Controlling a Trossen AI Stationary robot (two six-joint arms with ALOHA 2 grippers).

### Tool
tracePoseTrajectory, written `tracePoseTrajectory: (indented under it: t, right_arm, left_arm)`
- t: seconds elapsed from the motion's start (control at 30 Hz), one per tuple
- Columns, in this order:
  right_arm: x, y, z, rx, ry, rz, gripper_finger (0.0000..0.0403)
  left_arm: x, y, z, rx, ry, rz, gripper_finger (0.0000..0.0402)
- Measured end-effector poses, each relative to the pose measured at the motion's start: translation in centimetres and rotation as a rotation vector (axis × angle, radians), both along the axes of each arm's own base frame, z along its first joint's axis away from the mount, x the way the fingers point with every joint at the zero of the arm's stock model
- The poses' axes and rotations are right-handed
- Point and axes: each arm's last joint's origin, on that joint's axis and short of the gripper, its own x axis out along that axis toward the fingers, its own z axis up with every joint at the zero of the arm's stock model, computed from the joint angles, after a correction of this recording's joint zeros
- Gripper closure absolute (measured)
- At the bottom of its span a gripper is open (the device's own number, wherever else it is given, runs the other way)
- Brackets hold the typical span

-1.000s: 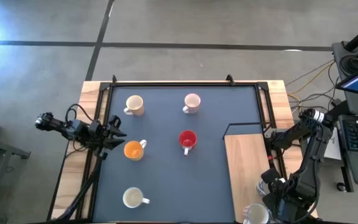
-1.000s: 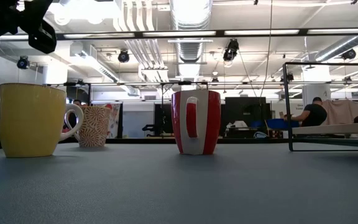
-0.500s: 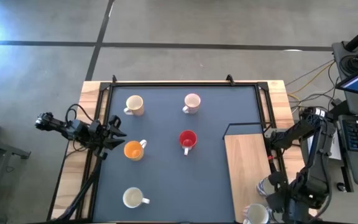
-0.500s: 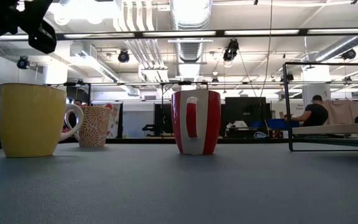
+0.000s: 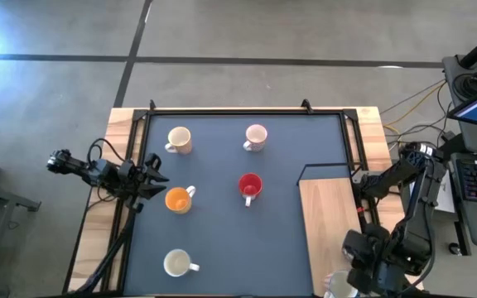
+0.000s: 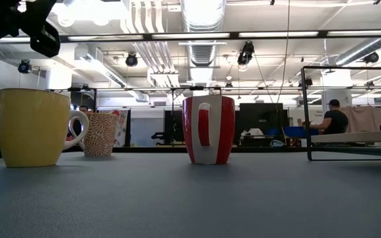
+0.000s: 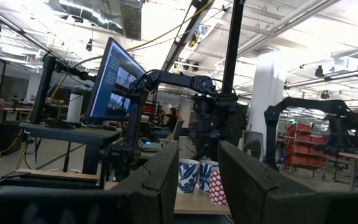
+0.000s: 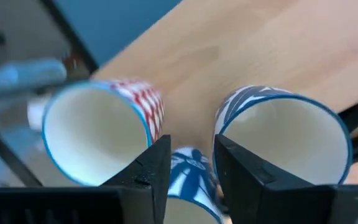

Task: Place coffee mugs
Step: Put the blue pattern mug on the shelf

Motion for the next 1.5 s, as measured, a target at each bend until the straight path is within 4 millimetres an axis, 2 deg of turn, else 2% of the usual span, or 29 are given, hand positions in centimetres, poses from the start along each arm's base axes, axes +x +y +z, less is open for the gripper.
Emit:
tracePoseTrajectory:
  t: [0.23,0.6,0.93,1.3,1.5]
  right_arm:
    - [-0.1,-0.9,-0.6,-0.057,0.059,-0.359,0.0262]
    - [1.1,-2.0,-2.4,-0.101,0.099,-0.651,0.0266]
    - [1.1,-2.6,-4.2,-0.147,0.204,-0.654,0.0303]
    - [1.1,-1.9,-3.9,-0.067,0.297,-0.529,0.0381]
    - [1.3,-1.2,-3.9,0.025,0.319,-0.435,0.0389]
  left_arm:
    - [0.0,0.0,0.0,0.000,-0.001,0.000,0.0306]
    - [0.0,0.0,0.0,0.000,0.000,0.000,0.0306]
    - [0.0,0.0,0.0,0.000,0.000,0.000,0.0306]
    - [0.0,0.0,0.0,0.000,0.000,0.000,0.0306]
    - [0.0,0.0,0.0,0.000,-0.001,0.000,0.0306]
